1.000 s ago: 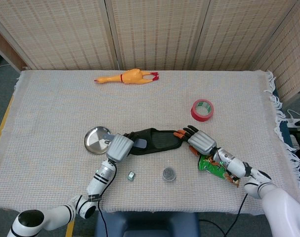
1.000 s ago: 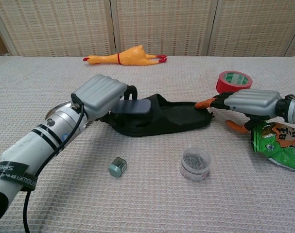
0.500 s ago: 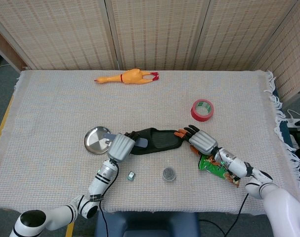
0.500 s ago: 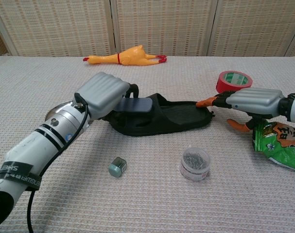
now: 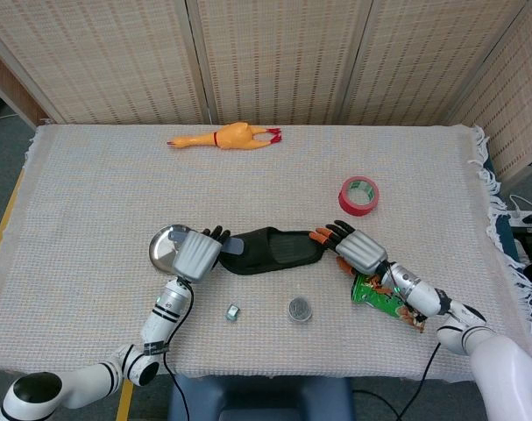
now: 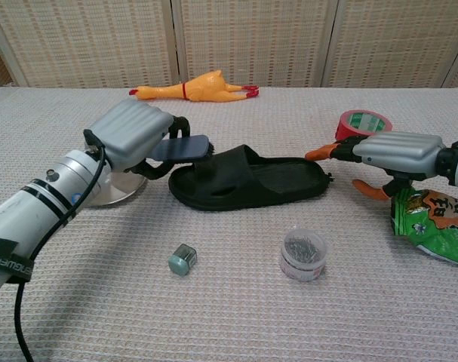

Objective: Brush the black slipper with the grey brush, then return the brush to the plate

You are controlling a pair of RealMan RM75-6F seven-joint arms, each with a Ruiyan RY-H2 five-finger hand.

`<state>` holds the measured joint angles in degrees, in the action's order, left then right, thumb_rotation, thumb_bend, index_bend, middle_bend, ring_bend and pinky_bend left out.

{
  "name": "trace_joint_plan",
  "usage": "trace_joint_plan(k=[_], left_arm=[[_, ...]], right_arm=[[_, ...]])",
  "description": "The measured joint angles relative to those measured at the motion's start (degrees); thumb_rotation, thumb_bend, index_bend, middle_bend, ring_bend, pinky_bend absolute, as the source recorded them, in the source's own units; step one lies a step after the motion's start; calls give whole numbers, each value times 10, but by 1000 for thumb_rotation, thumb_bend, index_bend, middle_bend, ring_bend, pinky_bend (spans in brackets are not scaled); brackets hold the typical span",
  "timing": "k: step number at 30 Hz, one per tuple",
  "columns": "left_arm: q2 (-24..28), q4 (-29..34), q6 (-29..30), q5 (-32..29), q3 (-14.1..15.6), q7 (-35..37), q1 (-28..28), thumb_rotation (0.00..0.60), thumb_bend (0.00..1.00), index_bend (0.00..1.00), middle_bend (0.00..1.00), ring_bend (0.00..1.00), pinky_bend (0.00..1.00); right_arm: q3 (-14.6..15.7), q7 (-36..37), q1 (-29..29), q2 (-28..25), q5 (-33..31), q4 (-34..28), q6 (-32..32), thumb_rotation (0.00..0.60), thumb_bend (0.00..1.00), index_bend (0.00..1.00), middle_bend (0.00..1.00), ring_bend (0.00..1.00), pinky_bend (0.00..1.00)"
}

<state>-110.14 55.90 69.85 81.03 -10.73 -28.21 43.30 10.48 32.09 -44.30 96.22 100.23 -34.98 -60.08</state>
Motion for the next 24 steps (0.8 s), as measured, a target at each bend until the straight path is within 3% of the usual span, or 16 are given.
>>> trace_joint_plan(k=[2,5,10,14,20,24], left_arm=[[23,28,2,-4,0,-15,-7,600,400,551,693,610,871],[59,63,-2,-21,-1,-40,-23,600,400,554,695,609,871],[97,97,-17,-55,1,-47,-45,600,395,553,695,609,871],[125,111,-32,-71,10,-49,-63,600,397,552,695,610,871],[112,68,-52,-77,20,-57,-62,600,395,540,693,610,848],[92,32,-69,-82,28,-67,-58,600,395,520,668,594,845]], right_arm=[[-2,2,3,-6,-1,-11,-11,600,221,0,38,0,0],[-8,4,6,-22,-3,-35,-28,600,95,0,38,0,0],[-24,-29,11,-59,-9,-79,-61,600,67,0,38,0,0],[-43,-38,15,-120,-18,-164,-94,600,67,0,38,0,0],[-71,-52,27,-222,-38,-300,-126,600,67,0,38,0,0],[-85,-77,37,-257,-55,-348,-128,600,67,0,38,0,0]])
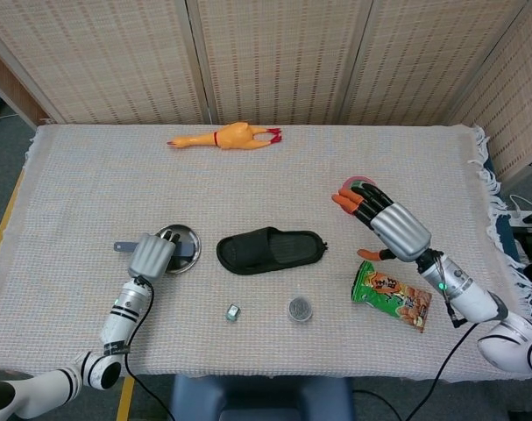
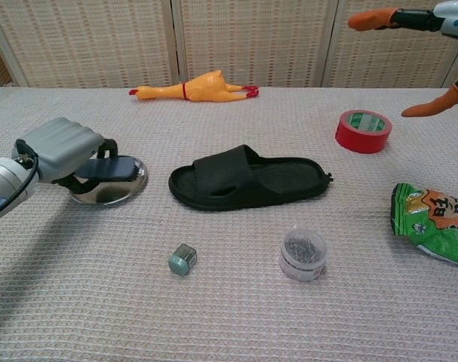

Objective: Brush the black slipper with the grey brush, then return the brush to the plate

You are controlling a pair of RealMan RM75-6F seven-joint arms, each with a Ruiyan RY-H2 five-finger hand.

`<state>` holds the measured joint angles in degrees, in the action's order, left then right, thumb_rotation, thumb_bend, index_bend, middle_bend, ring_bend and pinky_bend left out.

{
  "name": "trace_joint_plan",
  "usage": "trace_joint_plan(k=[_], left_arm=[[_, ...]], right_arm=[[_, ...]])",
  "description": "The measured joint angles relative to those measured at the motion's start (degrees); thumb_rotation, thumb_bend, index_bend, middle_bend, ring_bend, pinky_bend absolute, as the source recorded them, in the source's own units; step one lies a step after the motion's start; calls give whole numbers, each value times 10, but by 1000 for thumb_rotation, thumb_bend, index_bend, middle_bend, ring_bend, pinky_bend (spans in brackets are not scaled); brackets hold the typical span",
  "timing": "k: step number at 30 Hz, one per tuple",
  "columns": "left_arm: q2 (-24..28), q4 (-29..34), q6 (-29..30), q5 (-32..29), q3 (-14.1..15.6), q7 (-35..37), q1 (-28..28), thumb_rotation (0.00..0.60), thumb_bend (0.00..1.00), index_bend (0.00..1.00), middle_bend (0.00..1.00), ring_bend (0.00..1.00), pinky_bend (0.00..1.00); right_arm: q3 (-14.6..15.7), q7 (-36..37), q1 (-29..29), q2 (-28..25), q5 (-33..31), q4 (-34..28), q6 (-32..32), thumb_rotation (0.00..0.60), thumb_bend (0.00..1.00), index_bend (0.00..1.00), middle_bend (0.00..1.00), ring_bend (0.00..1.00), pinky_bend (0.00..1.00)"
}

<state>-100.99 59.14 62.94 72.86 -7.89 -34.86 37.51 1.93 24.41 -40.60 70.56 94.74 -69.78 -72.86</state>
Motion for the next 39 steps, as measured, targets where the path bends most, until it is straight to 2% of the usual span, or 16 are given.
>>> trace_joint_plan(k=[2,4,8,13,16,23,26,29,32,35,39], left_arm=[[-8,-17,-7,-2,1,-6,3,600,395,480,627,570,842],[-18,-34,-19,-9,1,-12,6,600,396,396,565,551,842],[-22,-40,-12,-2,2,-12,9,600,397,193,338,551,842],[-22,-34,-5,4,2,-15,9,600,399,37,141,553,850],[-19,-25,-4,4,2,-15,8,600,399,1,81,559,855],[-1,14,8,7,1,-16,3,600,396,0,64,555,862],[20,56,29,12,-2,-7,-7,600,395,0,50,419,733],[62,121,67,20,-4,29,-31,600,396,0,42,257,542],[118,184,100,28,0,103,-65,600,394,0,24,117,385],[180,227,136,47,14,207,-109,600,394,0,13,23,255],[252,245,225,88,50,366,-197,600,394,0,10,0,185]], right_arm=[[-3,-4,3,-4,-4,-6,6,600,67,0,38,0,0],[-5,-9,5,-7,-4,-10,9,600,67,0,38,0,0],[-9,-14,8,-9,-5,-9,17,600,67,0,38,0,0],[-13,-11,10,-3,-4,0,24,600,67,0,38,0,0],[-15,-11,12,-1,-2,4,24,600,67,0,38,0,0],[-19,-25,22,-7,-2,0,15,600,67,0,16,0,0],[-19,-59,42,-24,-8,-20,-4,600,70,0,0,0,0],[-20,-121,80,-44,-24,-54,-43,600,86,0,0,0,0],[-18,-206,139,-63,-51,-96,-98,600,92,0,0,0,0],[-11,-292,216,-79,-89,-142,-155,600,100,0,0,0,0],[-1,-365,314,-93,-135,-199,-235,600,110,0,0,0,0]])
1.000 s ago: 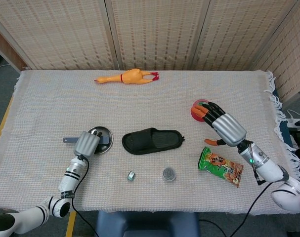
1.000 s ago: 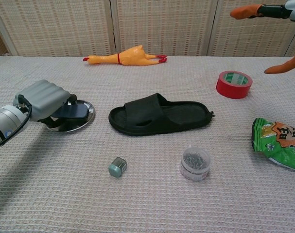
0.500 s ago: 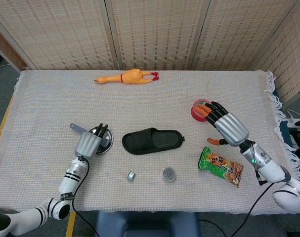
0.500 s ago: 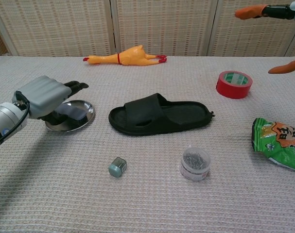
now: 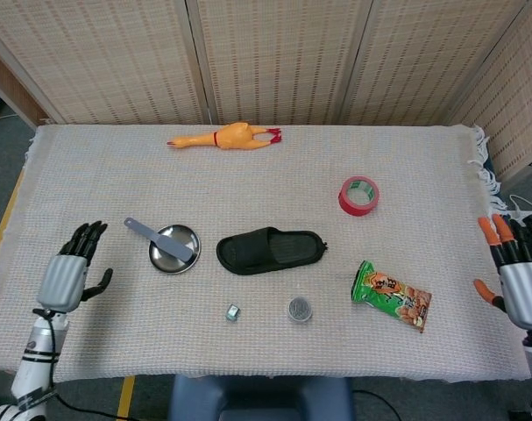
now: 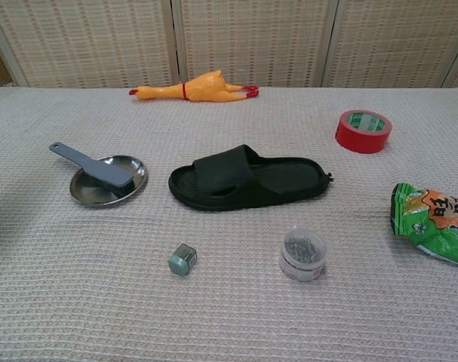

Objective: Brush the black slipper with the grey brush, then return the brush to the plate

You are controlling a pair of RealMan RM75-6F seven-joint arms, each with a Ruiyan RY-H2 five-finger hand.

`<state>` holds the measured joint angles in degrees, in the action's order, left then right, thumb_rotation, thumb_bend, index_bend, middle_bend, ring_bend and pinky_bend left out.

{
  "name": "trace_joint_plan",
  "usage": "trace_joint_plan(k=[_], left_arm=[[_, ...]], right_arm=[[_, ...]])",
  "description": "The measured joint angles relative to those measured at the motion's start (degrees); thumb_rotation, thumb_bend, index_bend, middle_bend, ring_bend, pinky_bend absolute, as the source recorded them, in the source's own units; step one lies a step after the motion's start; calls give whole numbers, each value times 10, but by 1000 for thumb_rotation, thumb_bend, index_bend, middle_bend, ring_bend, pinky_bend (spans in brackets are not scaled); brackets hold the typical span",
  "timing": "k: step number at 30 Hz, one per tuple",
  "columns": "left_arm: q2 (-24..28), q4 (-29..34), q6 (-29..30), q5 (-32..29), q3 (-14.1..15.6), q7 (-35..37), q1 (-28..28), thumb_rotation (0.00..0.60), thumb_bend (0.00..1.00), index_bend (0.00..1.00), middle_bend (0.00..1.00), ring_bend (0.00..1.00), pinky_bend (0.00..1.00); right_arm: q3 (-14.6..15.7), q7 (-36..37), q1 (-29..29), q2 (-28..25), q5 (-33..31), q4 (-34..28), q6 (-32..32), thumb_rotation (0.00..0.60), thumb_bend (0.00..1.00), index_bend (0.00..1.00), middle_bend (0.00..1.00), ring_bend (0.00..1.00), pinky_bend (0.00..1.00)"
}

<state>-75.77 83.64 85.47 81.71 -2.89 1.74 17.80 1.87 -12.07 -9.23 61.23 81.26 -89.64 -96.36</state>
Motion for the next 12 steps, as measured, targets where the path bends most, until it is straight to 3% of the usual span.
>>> trace_joint_plan(k=[3,6,12], left_arm=[[43,-9,72,30,33,84,-75,600,394,0,6,0,165],[85,-15,103,60,63,115,-116,600,393,0,5,0,163],[100,-9,96,58,57,89,-126,600,396,0,9,0,162]], right_arm=[[7,-31,53,-4,-15,-28,-58,600,112,0,0,0,0],[10,-30,93,-5,-22,-42,-90,600,114,0,0,0,0],[12,3,119,-30,-21,-68,-82,600,115,0,0,0,0]])
